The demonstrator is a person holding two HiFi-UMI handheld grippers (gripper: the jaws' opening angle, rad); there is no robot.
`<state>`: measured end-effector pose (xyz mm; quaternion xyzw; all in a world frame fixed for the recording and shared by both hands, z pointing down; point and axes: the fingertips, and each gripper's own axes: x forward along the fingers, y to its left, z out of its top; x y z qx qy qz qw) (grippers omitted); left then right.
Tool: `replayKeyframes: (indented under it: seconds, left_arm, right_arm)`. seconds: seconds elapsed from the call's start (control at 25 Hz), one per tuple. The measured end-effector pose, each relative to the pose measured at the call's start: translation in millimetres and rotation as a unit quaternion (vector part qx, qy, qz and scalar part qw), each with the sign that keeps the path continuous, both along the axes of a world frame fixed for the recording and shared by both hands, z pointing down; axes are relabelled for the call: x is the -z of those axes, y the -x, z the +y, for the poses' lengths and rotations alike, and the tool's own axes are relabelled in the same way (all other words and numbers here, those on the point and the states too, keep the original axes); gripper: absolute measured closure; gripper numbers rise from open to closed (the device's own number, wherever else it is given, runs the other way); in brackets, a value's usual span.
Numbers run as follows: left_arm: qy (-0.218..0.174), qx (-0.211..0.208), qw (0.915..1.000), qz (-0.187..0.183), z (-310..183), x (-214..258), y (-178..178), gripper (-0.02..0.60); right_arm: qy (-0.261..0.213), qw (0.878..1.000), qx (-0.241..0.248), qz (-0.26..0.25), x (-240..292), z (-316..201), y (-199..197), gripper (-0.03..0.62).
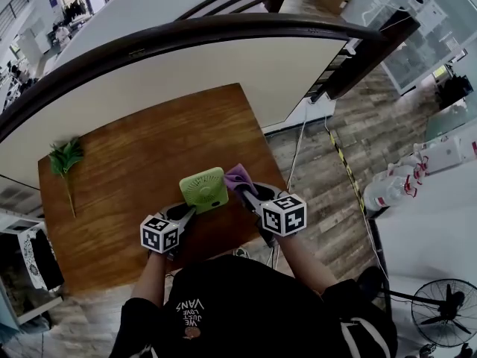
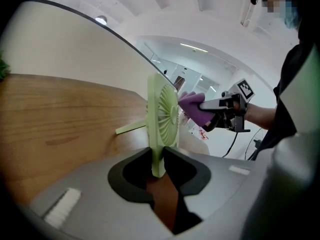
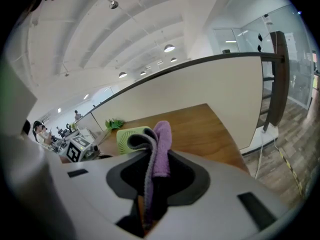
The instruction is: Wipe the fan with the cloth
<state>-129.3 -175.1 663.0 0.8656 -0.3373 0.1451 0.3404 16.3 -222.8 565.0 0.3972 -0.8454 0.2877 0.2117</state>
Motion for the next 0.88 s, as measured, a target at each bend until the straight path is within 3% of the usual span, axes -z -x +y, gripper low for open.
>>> replayKeyframes:
  seconds: [0.16,0.32,0.52,0.68,0.88]
  left_arm:
    - [-0.004,-0.001,1.0,0.006,-0.3,0.8,-0.1,0.494]
    - [-0.008,-0.002,0.9999,0.009,-0.3,1.4,-1.4,0.495]
    - [-0.01,-0.01,0.9999,0.008,0.6,1.9,-2.7,0.495]
    - [-0.01,-0.01,0.9999,0.008,0.0,1.8,-3.0,0.495]
    - [-0.005,-0.014,0.9998,0.012,1.1,1.8,-0.6,0.497]
  right_arm:
    - [-0.02,0.998,0.043,-0.037,14.2,14.8,24.4,0.499]
    - [-0.013,0.99,0.119,-0.07,15.0,30.5,61.8,0.499]
    - [-0.01,0.974,0.224,-0.039,-1.4,50.8,107.4,0.499]
    - [-0.015,0.97,0.241,0.008,-20.2,48.3,124.0,0.499]
    - [-0.01,0.975,0.222,0.03,-33.0,41.0,125.5,0.499]
